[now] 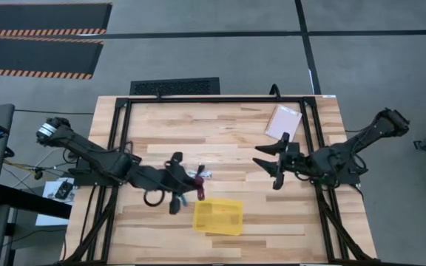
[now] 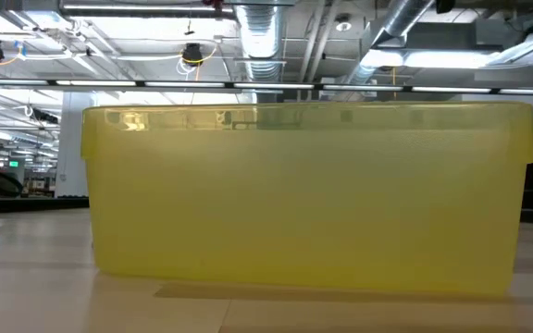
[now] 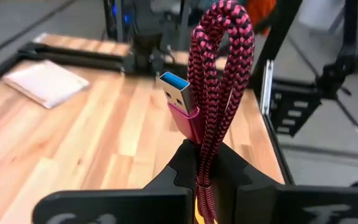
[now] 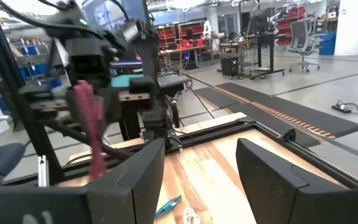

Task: Pick and place USB-C Cables
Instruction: Put the pink charger cable into the yellow bin

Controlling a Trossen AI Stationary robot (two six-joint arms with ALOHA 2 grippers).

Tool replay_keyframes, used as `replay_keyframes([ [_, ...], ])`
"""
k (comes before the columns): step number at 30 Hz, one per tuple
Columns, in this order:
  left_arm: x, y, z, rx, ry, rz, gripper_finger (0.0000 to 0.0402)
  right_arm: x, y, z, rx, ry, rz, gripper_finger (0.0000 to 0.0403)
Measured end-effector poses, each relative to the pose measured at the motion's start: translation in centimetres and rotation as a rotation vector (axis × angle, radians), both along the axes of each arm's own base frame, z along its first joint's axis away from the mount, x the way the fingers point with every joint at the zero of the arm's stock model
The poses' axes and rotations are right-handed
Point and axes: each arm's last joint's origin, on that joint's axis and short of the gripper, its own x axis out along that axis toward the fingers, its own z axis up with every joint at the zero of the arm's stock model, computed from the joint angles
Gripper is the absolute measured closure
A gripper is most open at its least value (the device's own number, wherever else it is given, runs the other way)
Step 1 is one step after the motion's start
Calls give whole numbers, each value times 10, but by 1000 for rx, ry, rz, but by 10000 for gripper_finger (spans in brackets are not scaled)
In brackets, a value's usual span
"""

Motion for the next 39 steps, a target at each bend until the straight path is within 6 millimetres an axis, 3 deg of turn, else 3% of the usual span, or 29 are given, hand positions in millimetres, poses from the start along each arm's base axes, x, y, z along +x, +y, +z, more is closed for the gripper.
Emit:
replay_keyframes([
  [5, 33, -19, -4, 0, 154, -36, 401, 1, 0, -2, -5, 10, -4, 182],
  [10, 67, -33, -35, 85, 368, -87, 401, 2, -2, -1, -1, 3, -13, 182],
  [16, 102, -31, -62, 13, 504, -256, 401, 1, -5, 1, 2, -4, -24, 182],
  [20, 115, -17, -75, -52, 606, -318, 401, 0, -5, 2, 3, -6, -22, 182],
  [26, 118, 5, -59, -46, 674, -303, 400, 0, -5, 1, 1, 0, -18, 182],
  [30, 116, -1, -48, -19, 657, -315, 400, 0, -5, 0, 14, 3, -18, 182],
  [39, 125, -25, -76, 19, 675, -338, 400, 0, -5, 0, 15, 5, -18, 182],
])
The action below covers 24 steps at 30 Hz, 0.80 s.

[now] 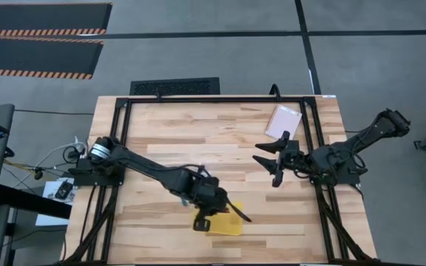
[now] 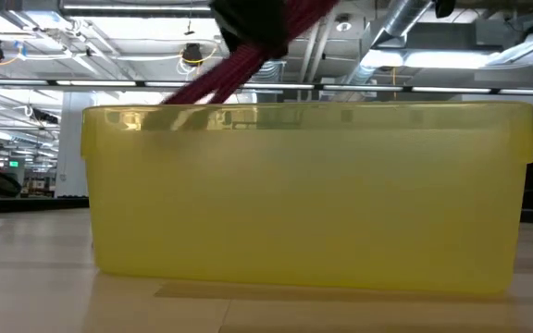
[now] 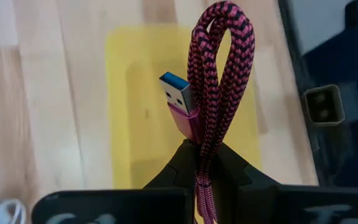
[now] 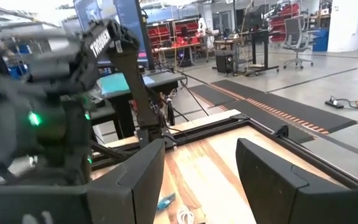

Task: Pick and place USB-C Cables
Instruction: Put the pink charger cable into the yellow bin

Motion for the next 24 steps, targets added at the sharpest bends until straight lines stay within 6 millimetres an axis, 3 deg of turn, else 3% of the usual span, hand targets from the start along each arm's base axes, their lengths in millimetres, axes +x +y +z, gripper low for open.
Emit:
replay_keyframes([
  [9, 16, 7, -32, -93, 86, -60, 400, 0, 0, -3, 19, 16, 2, 182],
  [24, 17, 14, -35, -107, 111, -70, 400, 0, 0, -3, 18, 18, 2, 182],
])
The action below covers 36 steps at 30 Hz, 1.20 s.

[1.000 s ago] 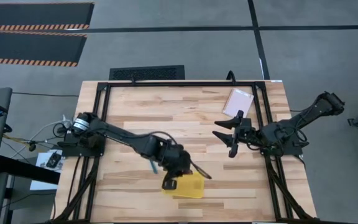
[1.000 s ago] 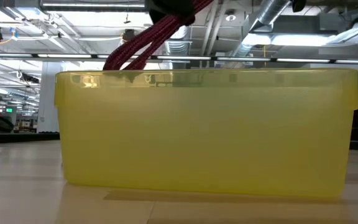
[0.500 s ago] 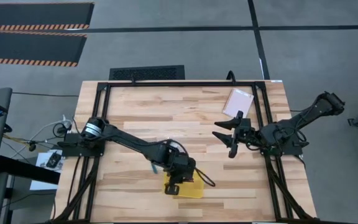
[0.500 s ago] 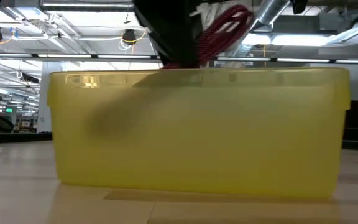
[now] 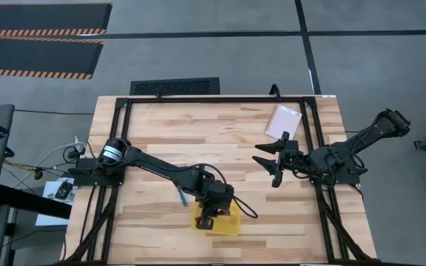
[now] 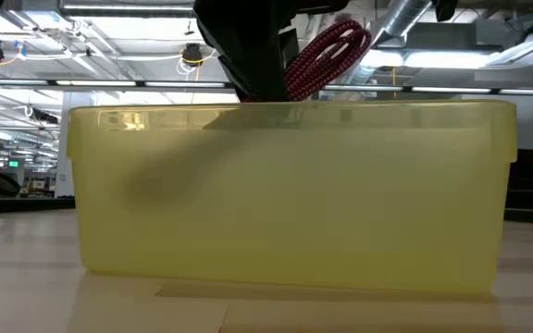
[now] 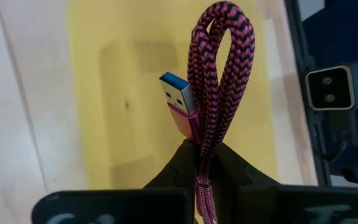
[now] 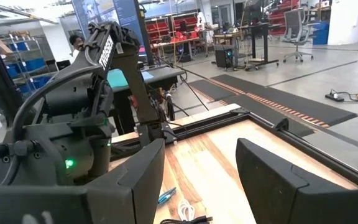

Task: Pick and place USB-C Cables
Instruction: Put the pink charger cable into the yellow bin

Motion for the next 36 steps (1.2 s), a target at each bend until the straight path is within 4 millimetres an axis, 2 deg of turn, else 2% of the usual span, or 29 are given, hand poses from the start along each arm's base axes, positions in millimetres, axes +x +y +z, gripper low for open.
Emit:
replay_keyframes([
  [8, 1, 9, -2, 16, 18, 14, 400, 0, 0, 0, 0, -1, -2, 182],
  [14, 8, 10, -19, -61, 69, -8, 400, 0, 0, 1, 3, -6, -2, 182],
  [20, 11, 14, -24, -109, 93, -2, 400, 0, 0, 0, 6, -5, -1, 182],
  [30, 13, 18, -24, -94, 71, -19, 400, 0, 0, -2, -6, 20, -1, 182],
  [36, 14, 27, -12, 45, 61, -21, 400, 0, 0, -2, -10, 21, -1, 182],
])
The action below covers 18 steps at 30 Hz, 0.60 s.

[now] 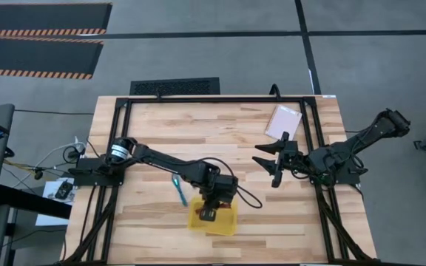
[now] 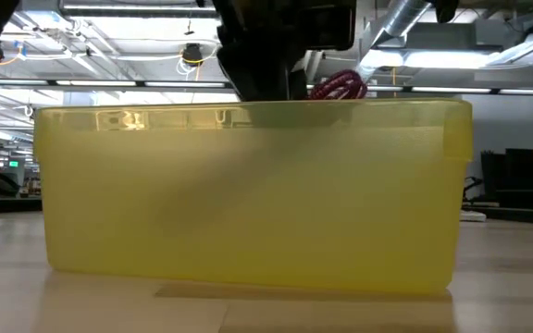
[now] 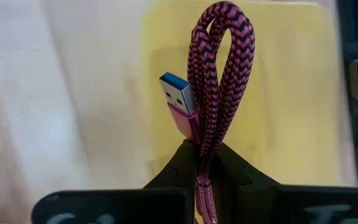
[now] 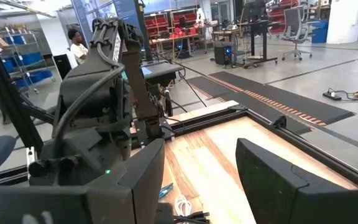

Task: Pick and place USB-C Cables
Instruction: Put the pink charger cable into the yellow bin

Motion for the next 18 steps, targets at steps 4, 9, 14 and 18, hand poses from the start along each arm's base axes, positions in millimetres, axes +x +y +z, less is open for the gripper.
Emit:
replay_keyframes([
  [4, 1, 1, 0, 0, -2, 0, 400, 0, 0, 0, 0, 0, 0, 182],
  [9, 2, -2, -13, -49, 48, -4, 399, 0, 0, 0, -1, 0, 0, 182],
  [14, 3, -2, -13, -58, 49, -1, 399, 0, 0, -1, -4, 7, 1, 182],
  [18, 3, -2, -13, -60, 50, 1, 399, 0, 0, -1, -7, 12, 1, 182],
])
